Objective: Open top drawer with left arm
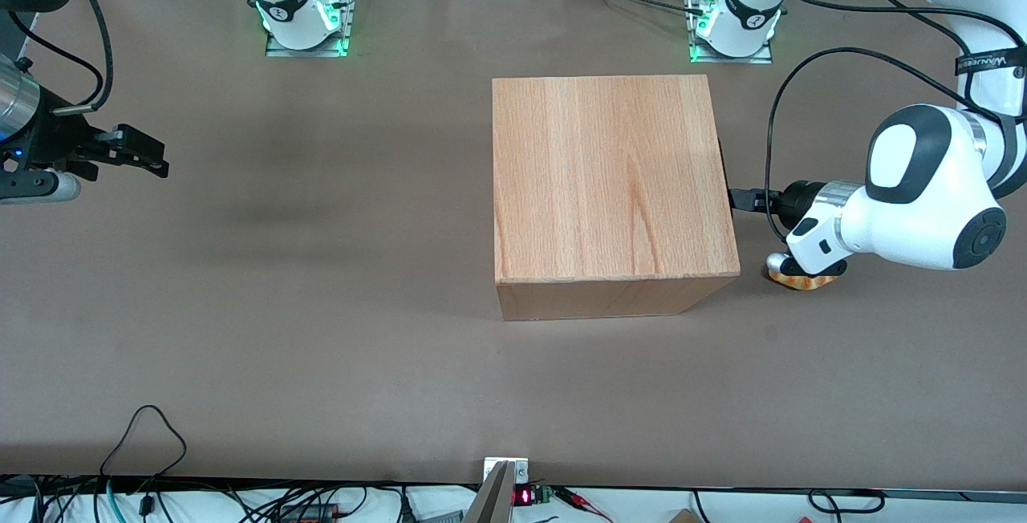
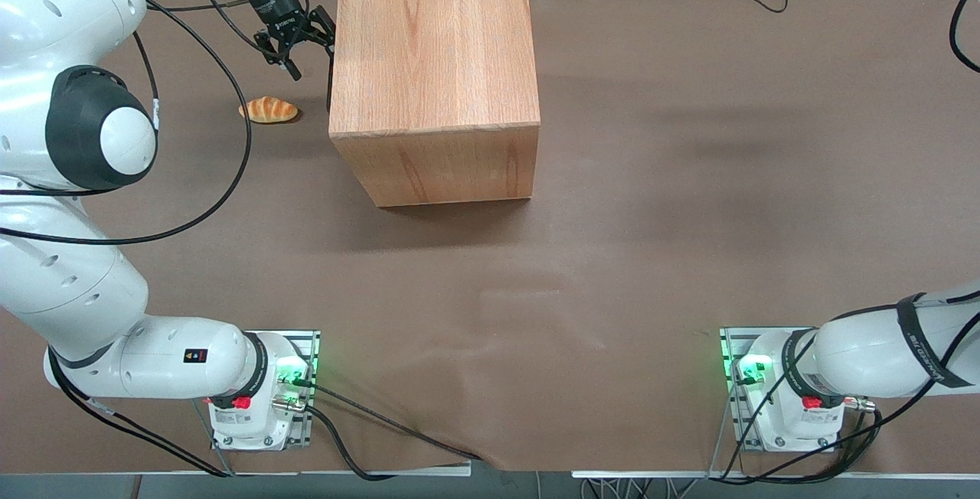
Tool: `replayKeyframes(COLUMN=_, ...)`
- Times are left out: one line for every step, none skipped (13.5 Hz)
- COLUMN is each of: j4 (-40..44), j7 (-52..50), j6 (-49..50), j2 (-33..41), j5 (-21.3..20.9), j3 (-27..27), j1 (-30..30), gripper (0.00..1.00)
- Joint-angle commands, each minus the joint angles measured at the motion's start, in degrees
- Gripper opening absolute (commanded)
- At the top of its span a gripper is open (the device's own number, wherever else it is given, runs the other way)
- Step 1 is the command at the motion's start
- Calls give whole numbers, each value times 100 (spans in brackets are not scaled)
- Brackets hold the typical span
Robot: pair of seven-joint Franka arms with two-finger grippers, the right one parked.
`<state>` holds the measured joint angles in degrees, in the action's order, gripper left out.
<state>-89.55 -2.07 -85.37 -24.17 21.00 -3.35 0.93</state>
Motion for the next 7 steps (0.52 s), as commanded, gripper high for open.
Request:
replayKeyframes(j4=17, j7=31, j6=47, j2=-35, j5=141, j3=10, j1=4, gripper=100)
replayKeyframes(j4=17, j7=31, j6=38, j2=-61, j5=133, j3=19, j1=4, gripper=100)
replayKeyframes(j4=17, j7=31, j6=29, j2=-70, j5=115, j3=19, j1=-5, gripper=100)
replayKeyframes(j4=25, j7=31, j6=20, j2=-97, j5=106, j3=19, j1=-5, gripper=100)
replayKeyframes(j4=25, j7=31, j6=20, j2=-114, j5=98, j3=19, j1=-5, gripper=100)
replayKeyframes(j4=25, j7=31, j6=20, j2=-132, j5=98, j3=19, j1=-14, gripper=100)
replayKeyframes(j4=25, j7=31, j6=12, j2=-132, j5=98, j3=19, j1=-14, gripper=100)
